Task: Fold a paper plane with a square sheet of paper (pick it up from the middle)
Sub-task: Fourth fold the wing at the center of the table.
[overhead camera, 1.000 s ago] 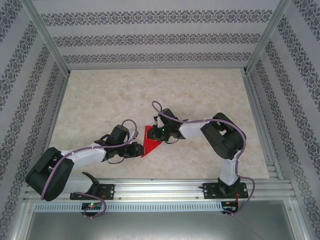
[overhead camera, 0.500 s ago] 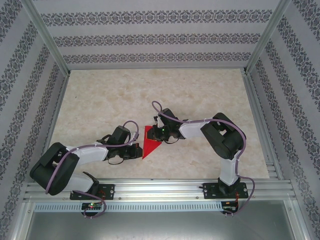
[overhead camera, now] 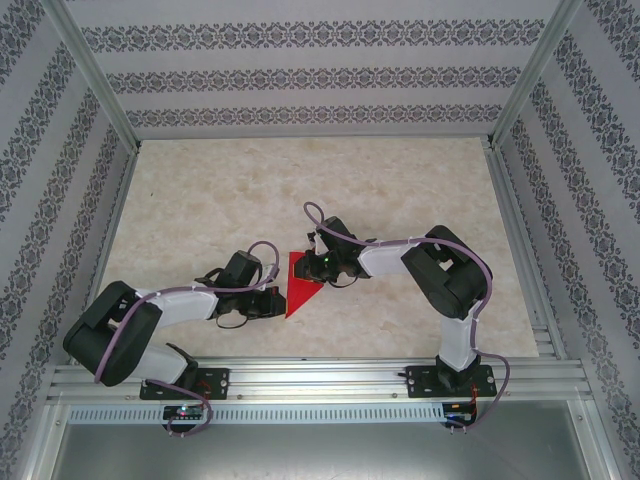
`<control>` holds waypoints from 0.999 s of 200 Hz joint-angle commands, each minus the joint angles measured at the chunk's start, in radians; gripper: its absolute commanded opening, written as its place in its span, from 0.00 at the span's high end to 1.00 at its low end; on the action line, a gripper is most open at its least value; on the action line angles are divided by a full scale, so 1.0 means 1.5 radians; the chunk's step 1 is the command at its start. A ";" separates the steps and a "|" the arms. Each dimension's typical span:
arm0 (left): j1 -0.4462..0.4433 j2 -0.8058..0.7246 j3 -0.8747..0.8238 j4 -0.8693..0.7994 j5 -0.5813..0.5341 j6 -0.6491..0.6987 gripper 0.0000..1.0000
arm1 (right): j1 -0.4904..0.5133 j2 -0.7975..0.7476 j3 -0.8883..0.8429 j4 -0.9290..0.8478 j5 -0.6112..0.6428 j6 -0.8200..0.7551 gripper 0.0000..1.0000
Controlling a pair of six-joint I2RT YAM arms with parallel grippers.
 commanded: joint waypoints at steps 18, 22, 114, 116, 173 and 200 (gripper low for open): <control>0.000 -0.093 0.010 -0.150 -0.008 0.000 0.84 | 0.000 0.039 -0.024 -0.078 0.084 -0.028 0.80; 0.000 -0.105 0.015 -0.156 -0.013 -0.004 0.83 | 0.000 0.039 -0.024 -0.078 0.084 -0.028 0.80; -0.001 -0.069 0.084 -0.011 -0.016 -0.094 0.80 | -0.001 0.043 -0.024 -0.081 0.085 -0.028 0.80; -0.001 -0.065 0.084 -0.006 -0.016 -0.095 0.80 | 0.000 0.043 -0.024 -0.081 0.085 -0.028 0.80; -0.001 0.012 0.082 0.085 0.000 -0.124 0.81 | -0.001 0.047 -0.022 -0.077 0.084 -0.026 0.80; -0.002 0.056 0.082 0.093 0.009 -0.121 0.81 | 0.000 0.048 -0.022 -0.080 0.083 -0.027 0.81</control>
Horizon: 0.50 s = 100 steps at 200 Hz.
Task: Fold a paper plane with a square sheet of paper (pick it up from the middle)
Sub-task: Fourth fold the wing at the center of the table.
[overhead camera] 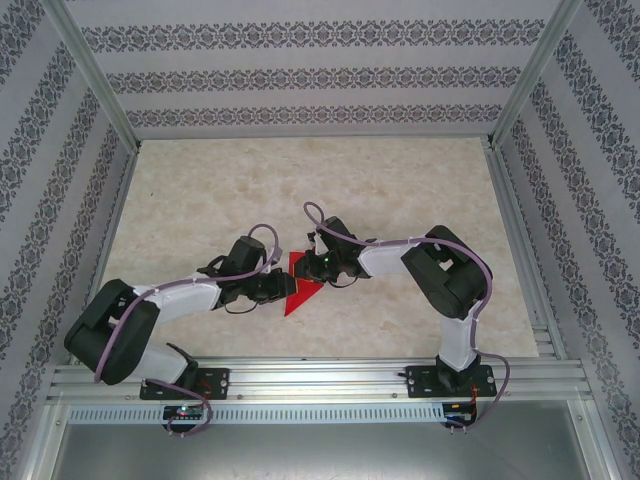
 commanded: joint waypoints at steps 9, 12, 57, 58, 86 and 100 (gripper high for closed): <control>-0.002 0.047 0.007 0.051 0.019 -0.008 0.81 | 0.000 0.048 -0.022 -0.079 0.083 -0.027 0.80; -0.003 0.052 0.006 0.052 0.020 -0.008 0.81 | -0.001 0.048 -0.022 -0.080 0.083 -0.027 0.81; -0.004 0.083 -0.013 -0.010 -0.005 0.019 0.84 | -0.001 0.051 -0.022 -0.083 0.088 -0.027 0.80; -0.004 0.083 -0.015 -0.010 -0.006 0.019 0.84 | -0.001 0.051 -0.022 -0.083 0.088 -0.027 0.80; -0.007 0.084 -0.039 -0.015 0.018 0.023 0.83 | -0.001 0.053 -0.021 -0.087 0.090 -0.028 0.80; -0.010 0.083 -0.043 -0.045 0.017 0.036 0.83 | -0.001 0.054 -0.020 -0.088 0.092 -0.028 0.80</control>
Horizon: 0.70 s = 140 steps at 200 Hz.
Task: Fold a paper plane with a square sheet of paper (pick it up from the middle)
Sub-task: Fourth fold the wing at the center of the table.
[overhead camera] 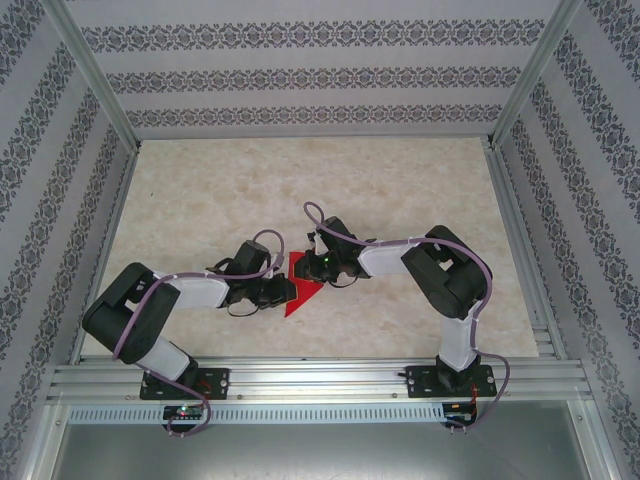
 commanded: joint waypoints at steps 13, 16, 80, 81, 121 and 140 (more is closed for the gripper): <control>-0.012 0.005 -0.041 -0.085 0.016 0.035 0.83 | 0.000 0.055 -0.019 -0.090 0.093 -0.028 0.81; -0.014 0.004 -0.044 -0.084 0.020 0.036 0.83 | 0.000 0.056 -0.020 -0.090 0.093 -0.027 0.81; -0.029 -0.033 -0.047 -0.138 0.060 0.077 0.78 | 0.000 0.056 -0.018 -0.102 0.102 -0.030 0.81; -0.029 -0.033 -0.047 -0.138 0.061 0.078 0.77 | 0.000 0.056 -0.018 -0.102 0.102 -0.030 0.81; -0.037 -0.033 -0.046 -0.185 0.055 0.101 0.76 | 0.000 0.057 -0.017 -0.104 0.103 -0.028 0.81; -0.041 -0.034 -0.046 -0.209 0.051 0.107 0.76 | 0.000 0.059 -0.014 -0.105 0.104 -0.028 0.81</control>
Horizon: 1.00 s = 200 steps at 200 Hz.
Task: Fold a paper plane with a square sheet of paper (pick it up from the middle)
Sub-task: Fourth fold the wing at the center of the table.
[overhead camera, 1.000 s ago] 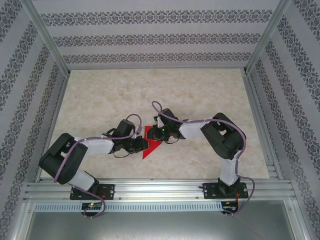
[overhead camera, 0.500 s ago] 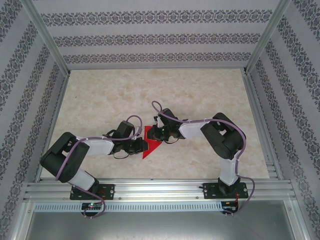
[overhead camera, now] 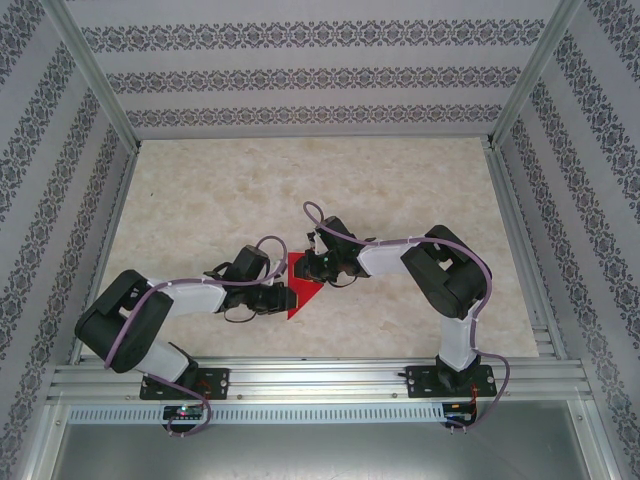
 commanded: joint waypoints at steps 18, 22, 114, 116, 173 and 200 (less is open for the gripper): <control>-0.026 -0.001 -0.017 -0.196 0.010 0.039 0.77 | 0.000 0.058 -0.020 -0.092 0.103 -0.028 0.81; -0.027 -0.006 -0.015 -0.201 0.005 0.039 0.77 | -0.001 0.058 -0.020 -0.092 0.102 -0.028 0.81; -0.029 -0.149 0.063 -0.101 -0.007 -0.071 0.74 | 0.002 0.061 -0.022 -0.091 0.101 -0.028 0.82; -0.029 -0.146 0.064 -0.098 -0.005 -0.070 0.74 | 0.002 0.061 -0.022 -0.091 0.101 -0.028 0.82; -0.036 -0.023 0.056 0.011 0.000 -0.087 0.75 | 0.002 0.064 -0.019 -0.091 0.100 -0.028 0.82; -0.040 0.024 0.032 0.013 -0.002 -0.083 0.75 | 0.002 0.064 -0.018 -0.091 0.100 -0.029 0.82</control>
